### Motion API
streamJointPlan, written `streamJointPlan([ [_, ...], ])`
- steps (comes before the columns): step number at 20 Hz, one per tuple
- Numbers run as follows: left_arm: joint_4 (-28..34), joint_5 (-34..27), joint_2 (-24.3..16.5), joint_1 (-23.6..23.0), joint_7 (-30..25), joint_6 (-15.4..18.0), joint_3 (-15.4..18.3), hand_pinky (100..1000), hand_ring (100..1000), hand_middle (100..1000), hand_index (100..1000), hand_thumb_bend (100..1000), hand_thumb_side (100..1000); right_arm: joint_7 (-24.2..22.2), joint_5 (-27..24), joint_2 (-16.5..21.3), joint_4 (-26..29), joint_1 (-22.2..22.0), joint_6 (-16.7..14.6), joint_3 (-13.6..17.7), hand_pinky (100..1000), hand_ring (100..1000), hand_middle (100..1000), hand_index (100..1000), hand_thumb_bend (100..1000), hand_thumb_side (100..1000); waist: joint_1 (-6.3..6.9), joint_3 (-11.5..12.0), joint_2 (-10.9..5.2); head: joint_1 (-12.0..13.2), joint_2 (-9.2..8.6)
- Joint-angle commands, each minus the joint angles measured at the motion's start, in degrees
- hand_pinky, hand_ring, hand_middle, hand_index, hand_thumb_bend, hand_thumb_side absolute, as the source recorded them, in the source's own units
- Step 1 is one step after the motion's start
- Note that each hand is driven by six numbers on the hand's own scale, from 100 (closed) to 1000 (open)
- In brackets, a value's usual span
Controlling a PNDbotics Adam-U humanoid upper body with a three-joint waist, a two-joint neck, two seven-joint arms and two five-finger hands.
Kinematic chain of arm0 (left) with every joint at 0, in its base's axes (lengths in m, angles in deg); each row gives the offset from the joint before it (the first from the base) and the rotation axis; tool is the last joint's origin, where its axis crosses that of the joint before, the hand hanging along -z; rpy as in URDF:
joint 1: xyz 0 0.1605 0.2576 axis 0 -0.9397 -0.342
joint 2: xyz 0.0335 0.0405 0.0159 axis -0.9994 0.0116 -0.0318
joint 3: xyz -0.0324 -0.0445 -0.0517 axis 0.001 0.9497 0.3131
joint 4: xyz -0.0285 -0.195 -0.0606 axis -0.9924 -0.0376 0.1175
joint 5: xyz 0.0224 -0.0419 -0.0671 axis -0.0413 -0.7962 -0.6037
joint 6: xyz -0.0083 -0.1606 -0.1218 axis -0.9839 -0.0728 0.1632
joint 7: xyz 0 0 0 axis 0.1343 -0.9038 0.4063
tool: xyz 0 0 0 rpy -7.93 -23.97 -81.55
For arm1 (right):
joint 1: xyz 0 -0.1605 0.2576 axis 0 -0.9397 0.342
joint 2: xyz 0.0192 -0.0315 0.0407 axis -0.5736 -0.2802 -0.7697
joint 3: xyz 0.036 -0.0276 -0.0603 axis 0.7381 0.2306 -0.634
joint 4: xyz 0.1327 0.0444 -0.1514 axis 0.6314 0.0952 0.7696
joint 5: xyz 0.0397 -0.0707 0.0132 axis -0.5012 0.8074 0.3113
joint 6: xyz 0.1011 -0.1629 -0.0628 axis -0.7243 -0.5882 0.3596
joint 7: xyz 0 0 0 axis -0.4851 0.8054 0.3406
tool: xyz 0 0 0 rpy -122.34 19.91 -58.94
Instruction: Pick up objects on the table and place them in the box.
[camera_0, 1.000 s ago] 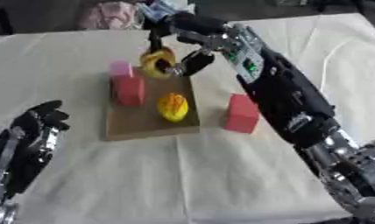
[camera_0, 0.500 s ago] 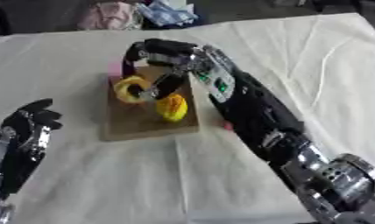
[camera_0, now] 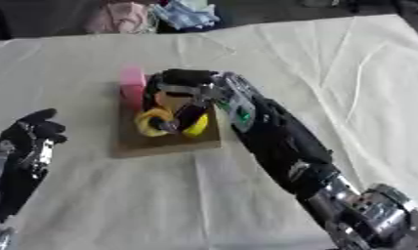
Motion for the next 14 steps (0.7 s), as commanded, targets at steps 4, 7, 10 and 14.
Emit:
streamJointPlan([
  [4, 1.1, -0.2, -0.2, 0.4, 0.1, -0.1, 0.4, 734, 631, 620, 847, 100, 784, -2.2, 8.8, 0.3, -0.6, 0.8, -10.7, 0.7, 873, 826, 671, 666, 100, 221, -0.21, 0.1, -1.46, -0.2, 0.27],
  [7, 1.1, -0.1, -0.1, 0.4, 0.1, -0.2, 0.4, 734, 631, 619, 847, 100, 785, 1.8, 13.2, 0.4, -0.9, 0.6, -10.7, 0.4, 877, 858, 758, 784, 100, 228, -0.27, 0.2, -1.46, -0.3, 0.27],
  [10, 1.1, -0.2, -0.1, 0.5, 0.0, -0.2, 0.3, 734, 631, 619, 847, 100, 784, 6.2, 17.8, 0.5, -0.6, 0.7, -10.7, 0.2, 878, 889, 834, 892, 100, 239, -0.28, 0.2, -1.47, -0.3, 0.27],
  [14, 1.1, -0.2, -0.1, 0.5, 0.0, -0.3, 0.3, 734, 631, 620, 847, 100, 785, 12.7, 23.0, 0.7, 0.3, 1.0, -10.7, -0.5, 886, 919, 906, 968, 100, 243, -0.29, 0.1, -1.48, -0.4, 0.27],
])
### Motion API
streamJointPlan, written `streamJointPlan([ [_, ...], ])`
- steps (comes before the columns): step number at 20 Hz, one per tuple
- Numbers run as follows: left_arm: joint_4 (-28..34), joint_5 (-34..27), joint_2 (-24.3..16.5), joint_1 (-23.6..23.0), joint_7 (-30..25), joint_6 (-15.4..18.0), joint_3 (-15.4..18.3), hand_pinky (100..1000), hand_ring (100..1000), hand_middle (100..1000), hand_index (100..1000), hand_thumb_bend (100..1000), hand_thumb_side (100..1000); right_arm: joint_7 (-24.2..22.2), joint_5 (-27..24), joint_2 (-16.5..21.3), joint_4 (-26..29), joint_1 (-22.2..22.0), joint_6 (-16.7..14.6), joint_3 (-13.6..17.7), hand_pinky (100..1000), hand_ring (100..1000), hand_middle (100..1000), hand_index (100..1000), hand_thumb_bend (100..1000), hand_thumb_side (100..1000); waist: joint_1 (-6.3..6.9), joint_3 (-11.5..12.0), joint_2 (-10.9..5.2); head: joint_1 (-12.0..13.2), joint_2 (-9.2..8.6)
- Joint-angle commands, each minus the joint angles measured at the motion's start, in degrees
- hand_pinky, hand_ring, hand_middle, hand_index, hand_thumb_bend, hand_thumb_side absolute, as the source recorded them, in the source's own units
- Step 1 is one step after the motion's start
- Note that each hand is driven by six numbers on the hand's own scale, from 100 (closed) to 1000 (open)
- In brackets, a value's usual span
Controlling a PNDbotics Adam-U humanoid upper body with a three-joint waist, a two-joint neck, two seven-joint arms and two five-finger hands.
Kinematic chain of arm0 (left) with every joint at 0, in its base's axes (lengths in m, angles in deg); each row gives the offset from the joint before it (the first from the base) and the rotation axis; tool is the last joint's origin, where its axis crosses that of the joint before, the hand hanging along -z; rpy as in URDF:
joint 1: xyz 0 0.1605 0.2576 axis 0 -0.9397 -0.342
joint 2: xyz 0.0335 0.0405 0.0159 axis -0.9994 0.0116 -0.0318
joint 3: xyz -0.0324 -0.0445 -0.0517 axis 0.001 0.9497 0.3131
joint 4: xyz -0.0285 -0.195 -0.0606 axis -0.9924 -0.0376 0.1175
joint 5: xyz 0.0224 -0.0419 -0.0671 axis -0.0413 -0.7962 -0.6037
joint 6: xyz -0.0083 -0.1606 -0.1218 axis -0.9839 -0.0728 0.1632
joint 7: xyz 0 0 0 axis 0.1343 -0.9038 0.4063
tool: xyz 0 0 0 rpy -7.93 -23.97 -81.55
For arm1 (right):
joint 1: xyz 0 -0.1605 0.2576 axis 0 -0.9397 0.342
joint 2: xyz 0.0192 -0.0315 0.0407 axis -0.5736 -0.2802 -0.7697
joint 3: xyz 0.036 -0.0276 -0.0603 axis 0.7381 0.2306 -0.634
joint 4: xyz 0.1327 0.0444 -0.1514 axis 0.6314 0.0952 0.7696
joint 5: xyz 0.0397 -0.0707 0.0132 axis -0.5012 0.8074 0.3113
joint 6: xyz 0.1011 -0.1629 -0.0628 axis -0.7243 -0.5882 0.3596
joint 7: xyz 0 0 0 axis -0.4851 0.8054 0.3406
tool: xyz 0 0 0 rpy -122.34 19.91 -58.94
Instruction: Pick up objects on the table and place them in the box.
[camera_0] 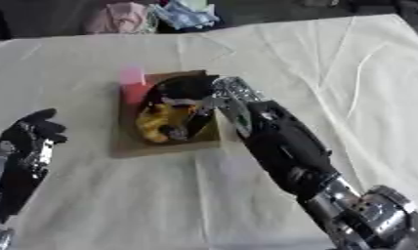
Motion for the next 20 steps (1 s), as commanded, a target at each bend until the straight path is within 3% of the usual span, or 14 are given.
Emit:
streamJointPlan([
  [1, 1.1, -0.2, -0.4, 0.5, 0.0, -0.1, 0.3, 734, 631, 620, 847, 100, 785, 3.3, 3.8, 0.7, 1.6, 1.3, -1.2, -0.7, 890, 928, 926, 983, 100, 245, -0.29, 0.1, -1.47, -0.3, 0.27],
  [4, 1.1, -0.2, -0.4, 0.5, 0.0, -0.1, 0.2, 735, 631, 620, 847, 100, 786, 5.4, 5.2, 1.5, 2.9, 1.8, -1.2, -1.6, 903, 954, 970, 1000, 100, 381, -0.3, 0.0, -1.45, -0.2, 0.27],
  [9, 1.1, -0.1, -0.5, 0.3, 0.0, -0.1, 0.3, 735, 632, 620, 847, 100, 787, 4.5, 0.0, 4.3, 7.2, 3.2, -1.2, -2.9, 920, 992, 1000, 1000, 100, 360, -0.4, -0.1, -1.47, -0.1, 0.27],
  [13, 1.1, 0.1, -0.6, 0.1, 0.0, -0.2, 0.4, 735, 632, 620, 848, 100, 788, -1.0, -11.5, 8.5, 11.2, 4.7, -1.2, -3.8, 933, 1000, 1000, 1000, 100, 340, -0.59, -0.4, -1.53, 0.3, 0.27],
  [18, 1.1, 0.3, -0.7, -0.1, 0.0, -0.3, 0.5, 736, 633, 621, 848, 100, 791, -13.1, -29.1, 15.7, 16.8, 5.9, -1.2, -3.4, 942, 1000, 1000, 1000, 100, 273, -0.94, -0.9, -1.64, 0.9, 0.27],
  [20, 1.1, 0.3, -0.8, -0.2, 0.0, -0.4, 0.6, 736, 633, 621, 848, 100, 791, -17.8, -33.9, 18.3, 17.7, 5.9, -1.2, -2.8, 948, 1000, 1000, 1000, 100, 300, -1.08, -1.1, -1.7, 1.1, 0.27],
])
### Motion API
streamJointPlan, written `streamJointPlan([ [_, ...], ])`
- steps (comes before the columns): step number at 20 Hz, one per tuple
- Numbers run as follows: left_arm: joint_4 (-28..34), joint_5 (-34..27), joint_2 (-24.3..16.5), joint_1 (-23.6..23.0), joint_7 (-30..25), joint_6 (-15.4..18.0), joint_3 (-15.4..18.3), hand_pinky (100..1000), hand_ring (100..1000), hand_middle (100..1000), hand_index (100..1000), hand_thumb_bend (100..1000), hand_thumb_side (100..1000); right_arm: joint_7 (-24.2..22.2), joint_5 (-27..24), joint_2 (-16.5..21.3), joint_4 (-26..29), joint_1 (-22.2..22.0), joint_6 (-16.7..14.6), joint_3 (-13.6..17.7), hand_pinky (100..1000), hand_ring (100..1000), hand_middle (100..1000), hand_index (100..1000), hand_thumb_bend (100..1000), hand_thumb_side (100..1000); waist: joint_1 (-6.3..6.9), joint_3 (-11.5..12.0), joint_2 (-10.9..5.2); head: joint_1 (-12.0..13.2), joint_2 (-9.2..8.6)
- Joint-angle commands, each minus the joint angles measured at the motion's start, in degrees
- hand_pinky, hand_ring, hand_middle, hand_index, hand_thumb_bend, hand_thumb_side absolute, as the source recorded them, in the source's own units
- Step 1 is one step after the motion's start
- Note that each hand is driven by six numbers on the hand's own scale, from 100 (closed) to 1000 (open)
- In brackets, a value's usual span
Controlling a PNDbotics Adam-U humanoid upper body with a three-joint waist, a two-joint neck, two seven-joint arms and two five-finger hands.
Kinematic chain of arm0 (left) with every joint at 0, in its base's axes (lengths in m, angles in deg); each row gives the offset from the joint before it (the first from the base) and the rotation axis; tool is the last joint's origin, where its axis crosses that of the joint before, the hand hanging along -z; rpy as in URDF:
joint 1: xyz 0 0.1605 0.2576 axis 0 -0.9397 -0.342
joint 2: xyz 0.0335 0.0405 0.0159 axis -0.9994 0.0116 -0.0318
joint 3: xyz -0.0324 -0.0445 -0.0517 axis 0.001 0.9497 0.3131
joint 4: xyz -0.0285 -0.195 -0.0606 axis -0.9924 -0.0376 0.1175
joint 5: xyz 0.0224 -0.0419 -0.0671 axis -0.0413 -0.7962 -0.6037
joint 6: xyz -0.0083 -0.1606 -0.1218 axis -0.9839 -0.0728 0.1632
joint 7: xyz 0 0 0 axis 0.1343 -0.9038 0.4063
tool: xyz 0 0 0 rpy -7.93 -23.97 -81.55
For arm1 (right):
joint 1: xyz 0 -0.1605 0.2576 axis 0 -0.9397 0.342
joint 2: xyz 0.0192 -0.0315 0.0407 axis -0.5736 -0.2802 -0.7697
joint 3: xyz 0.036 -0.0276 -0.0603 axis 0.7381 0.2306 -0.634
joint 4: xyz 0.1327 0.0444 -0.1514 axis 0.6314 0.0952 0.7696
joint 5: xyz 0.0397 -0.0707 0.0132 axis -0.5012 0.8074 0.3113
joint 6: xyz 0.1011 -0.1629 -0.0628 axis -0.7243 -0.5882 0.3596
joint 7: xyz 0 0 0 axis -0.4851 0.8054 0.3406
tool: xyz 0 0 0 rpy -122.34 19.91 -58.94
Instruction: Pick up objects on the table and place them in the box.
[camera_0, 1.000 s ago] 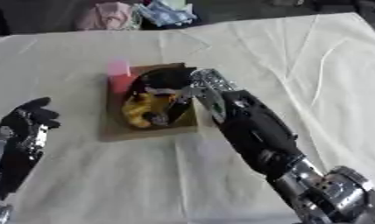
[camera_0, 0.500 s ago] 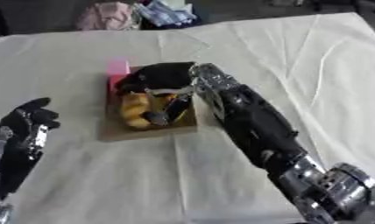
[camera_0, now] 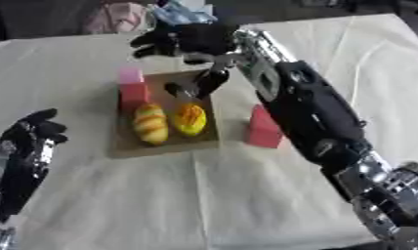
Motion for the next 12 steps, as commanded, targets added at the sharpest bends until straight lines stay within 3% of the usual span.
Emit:
streamJointPlan([
  [1, 1.1, 0.2, -0.8, -0.1, 0.1, -0.2, 0.6, 736, 633, 621, 848, 100, 791, -13.9, -8.0, 5.2, 2.7, 1.4, -6.4, 1.1, 952, 1000, 1000, 1000, 100, 313, -0.84, -0.2, -1.74, 0.5, 0.26],
  [4, 1.1, 0.3, -0.9, -0.2, 0.1, -0.3, 0.7, 736, 634, 622, 849, 100, 793, -20.2, -12.2, 8.0, 2.3, 0.5, -6.4, 1.1, 963, 1000, 1000, 1000, 100, 385, -0.96, -0.4, -1.78, 0.8, 0.26],
  [8, 1.1, 0.4, -0.9, -0.3, 0.0, -0.4, 0.7, 737, 635, 622, 849, 100, 795, -27.7, -15.6, 10.7, 3.1, -1.1, -6.4, 0.1, 971, 1000, 1000, 1000, 100, 415, -1.04, -0.5, -1.79, 1.0, 0.26],
  [12, 1.1, 0.4, -1.0, -0.4, -0.1, -0.5, 0.7, 737, 635, 622, 849, 100, 798, -30.4, -16.7, 12.7, 4.1, -2.7, -6.4, -2.1, 980, 1000, 1000, 1000, 100, 536, -1.27, -0.6, -1.81, 1.0, 0.26],
])
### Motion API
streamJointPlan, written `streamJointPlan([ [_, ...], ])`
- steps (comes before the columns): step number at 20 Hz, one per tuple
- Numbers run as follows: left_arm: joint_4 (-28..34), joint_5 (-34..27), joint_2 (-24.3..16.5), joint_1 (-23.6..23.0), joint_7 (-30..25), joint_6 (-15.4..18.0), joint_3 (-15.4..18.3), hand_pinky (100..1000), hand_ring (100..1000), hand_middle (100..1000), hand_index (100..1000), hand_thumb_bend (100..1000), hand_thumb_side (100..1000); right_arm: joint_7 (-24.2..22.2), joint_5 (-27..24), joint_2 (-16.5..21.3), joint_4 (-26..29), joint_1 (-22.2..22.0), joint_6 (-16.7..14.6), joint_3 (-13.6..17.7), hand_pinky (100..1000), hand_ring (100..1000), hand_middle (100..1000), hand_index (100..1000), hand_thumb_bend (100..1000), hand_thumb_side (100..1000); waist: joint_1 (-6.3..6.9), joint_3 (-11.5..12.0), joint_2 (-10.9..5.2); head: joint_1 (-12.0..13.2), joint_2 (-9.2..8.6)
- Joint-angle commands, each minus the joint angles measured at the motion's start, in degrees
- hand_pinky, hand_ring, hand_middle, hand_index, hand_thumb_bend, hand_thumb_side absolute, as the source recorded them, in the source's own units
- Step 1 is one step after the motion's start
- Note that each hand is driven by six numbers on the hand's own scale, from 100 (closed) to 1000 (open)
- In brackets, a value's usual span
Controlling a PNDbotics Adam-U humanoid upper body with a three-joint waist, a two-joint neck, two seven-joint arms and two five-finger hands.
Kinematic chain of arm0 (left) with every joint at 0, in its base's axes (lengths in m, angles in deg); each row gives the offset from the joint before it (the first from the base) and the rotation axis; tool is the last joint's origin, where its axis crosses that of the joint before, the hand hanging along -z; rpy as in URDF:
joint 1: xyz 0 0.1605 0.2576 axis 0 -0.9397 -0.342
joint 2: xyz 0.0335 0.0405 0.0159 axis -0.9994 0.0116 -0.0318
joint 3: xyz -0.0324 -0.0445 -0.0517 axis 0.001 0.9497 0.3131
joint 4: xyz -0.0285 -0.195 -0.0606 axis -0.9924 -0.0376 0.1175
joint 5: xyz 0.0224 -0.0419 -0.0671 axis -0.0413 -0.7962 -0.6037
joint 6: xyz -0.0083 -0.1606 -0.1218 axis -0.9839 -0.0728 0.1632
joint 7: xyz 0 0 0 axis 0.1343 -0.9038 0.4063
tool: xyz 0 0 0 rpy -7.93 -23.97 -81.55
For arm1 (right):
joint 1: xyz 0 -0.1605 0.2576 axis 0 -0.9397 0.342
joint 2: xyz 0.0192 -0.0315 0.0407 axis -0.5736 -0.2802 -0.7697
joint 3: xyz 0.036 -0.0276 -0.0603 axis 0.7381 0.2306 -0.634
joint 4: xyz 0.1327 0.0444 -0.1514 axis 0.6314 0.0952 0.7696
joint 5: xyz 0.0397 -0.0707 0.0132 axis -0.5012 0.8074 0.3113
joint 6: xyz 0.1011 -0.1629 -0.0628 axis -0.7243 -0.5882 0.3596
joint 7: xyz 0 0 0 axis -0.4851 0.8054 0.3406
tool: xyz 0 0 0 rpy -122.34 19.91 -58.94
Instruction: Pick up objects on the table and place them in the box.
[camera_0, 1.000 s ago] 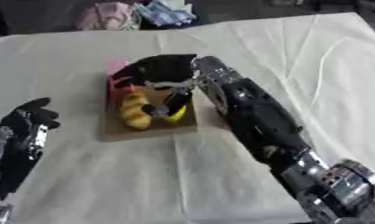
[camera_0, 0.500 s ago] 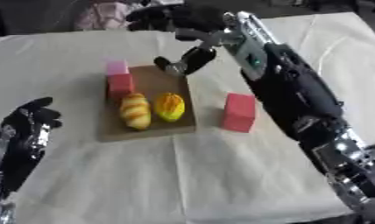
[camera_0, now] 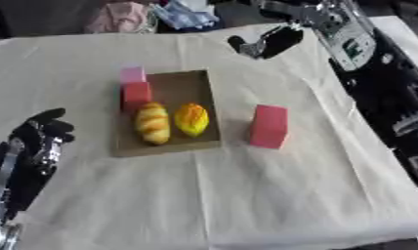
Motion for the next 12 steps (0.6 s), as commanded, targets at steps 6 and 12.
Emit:
streamJointPlan([
  [6, 1.1, 0.2, -1.1, 0.0, -0.2, -0.3, 0.5, 737, 635, 622, 849, 100, 799, -19.2, -1.6, 4.2, 2.5, -2.0, -17.8, -4.6, 990, 1000, 1000, 1000, 100, 711, -1.12, 0.1, -1.83, 0.3, 0.26],
  [12, 1.1, 0.0, -1.2, 0.0, -0.3, -0.4, 0.3, 738, 637, 623, 850, 100, 801, -19.2, -1.3, 5.1, 3.1, -4.1, -17.8, -8.1, 995, 1000, 1000, 1000, 100, 867, -1.37, 0.3, -1.88, 0.3, 0.26],
])
